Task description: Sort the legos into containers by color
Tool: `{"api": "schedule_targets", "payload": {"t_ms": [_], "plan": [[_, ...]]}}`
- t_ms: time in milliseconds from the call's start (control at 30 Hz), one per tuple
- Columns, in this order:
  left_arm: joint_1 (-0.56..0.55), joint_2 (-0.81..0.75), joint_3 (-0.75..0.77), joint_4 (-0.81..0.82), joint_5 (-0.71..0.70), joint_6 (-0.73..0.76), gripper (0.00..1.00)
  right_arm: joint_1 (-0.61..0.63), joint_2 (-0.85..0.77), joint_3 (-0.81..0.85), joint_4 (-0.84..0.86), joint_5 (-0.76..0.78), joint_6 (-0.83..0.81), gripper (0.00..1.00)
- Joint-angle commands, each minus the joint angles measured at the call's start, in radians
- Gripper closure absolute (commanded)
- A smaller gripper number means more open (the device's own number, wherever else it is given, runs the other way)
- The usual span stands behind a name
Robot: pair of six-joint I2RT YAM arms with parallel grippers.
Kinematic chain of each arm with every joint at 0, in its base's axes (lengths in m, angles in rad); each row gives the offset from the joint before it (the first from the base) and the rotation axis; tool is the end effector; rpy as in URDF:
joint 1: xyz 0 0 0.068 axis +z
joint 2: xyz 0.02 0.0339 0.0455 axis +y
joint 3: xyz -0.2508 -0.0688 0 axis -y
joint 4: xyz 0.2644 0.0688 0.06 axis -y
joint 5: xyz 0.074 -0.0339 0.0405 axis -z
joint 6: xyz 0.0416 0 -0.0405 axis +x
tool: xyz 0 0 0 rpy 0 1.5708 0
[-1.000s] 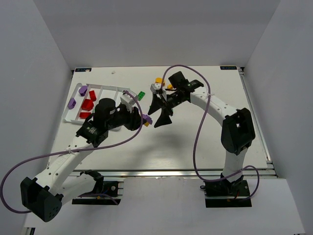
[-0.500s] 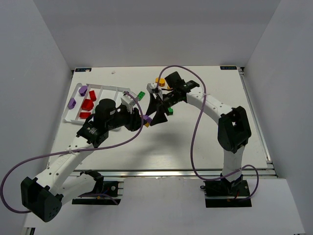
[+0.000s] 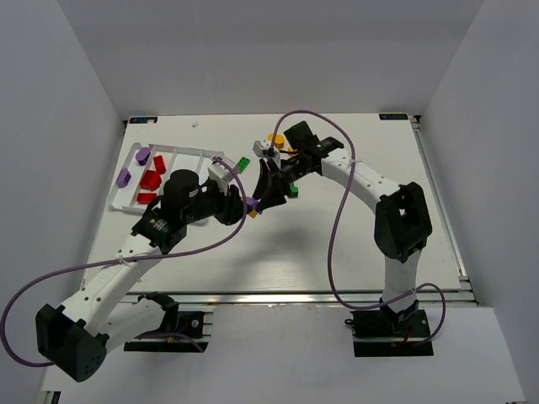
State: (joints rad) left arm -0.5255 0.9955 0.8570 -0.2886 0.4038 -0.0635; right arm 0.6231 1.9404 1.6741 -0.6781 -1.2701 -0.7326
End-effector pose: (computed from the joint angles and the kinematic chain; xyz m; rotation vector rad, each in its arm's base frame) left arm 0.2131 -0.1425 0.3004 0.7248 1.9142 -0.7766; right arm 0.3277 0.2844 0.2657 -1.6707 1.2932 1.4756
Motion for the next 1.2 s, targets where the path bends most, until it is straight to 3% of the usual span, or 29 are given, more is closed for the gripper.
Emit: {"api": "schedule_targets", "payload": {"t_ms": [0, 200, 500, 600, 700, 733, 800, 1167], "plan": [[-0.005, -0.024, -0.013, 0.000, 0.012, 0.027, 1.00, 0.001, 0.011, 0.052, 0.003, -0.043, -0.007, 0.81], [-0.005, -0.093, -0.058, -0.001, -0.025, 0.062, 1.00, -0.036, 0.014, 0.049, 0.006, -0.046, -0.001, 0.98], [-0.005, -0.150, -0.092, -0.038, -0.086, 0.099, 1.00, -0.075, 0.006, 0.026, 0.041, -0.025, 0.018, 1.00], [-0.005, -0.138, -0.084, -0.055, -0.164, 0.074, 1.00, -0.085, -0.009, 0.009, 0.084, 0.043, 0.065, 1.00], [-0.004, -0.110, -0.053, -0.087, -0.408, -0.077, 1.00, -0.097, -0.046, -0.040, 0.178, 0.158, 0.136, 1.00], [-0.001, -0.083, -0.029, -0.102, -0.597, -0.123, 1.00, -0.100, -0.058, -0.080, 0.237, 0.181, 0.156, 1.00], [0.016, -0.046, 0.003, -0.133, -0.683, -0.173, 1.00, -0.109, -0.095, -0.118, 0.284, 0.231, 0.186, 1.00], [0.341, 0.354, 0.324, -0.351, -0.662, -0.331, 1.00, -0.128, -0.164, -0.221, 0.338, 0.291, 0.219, 1.00]]}}
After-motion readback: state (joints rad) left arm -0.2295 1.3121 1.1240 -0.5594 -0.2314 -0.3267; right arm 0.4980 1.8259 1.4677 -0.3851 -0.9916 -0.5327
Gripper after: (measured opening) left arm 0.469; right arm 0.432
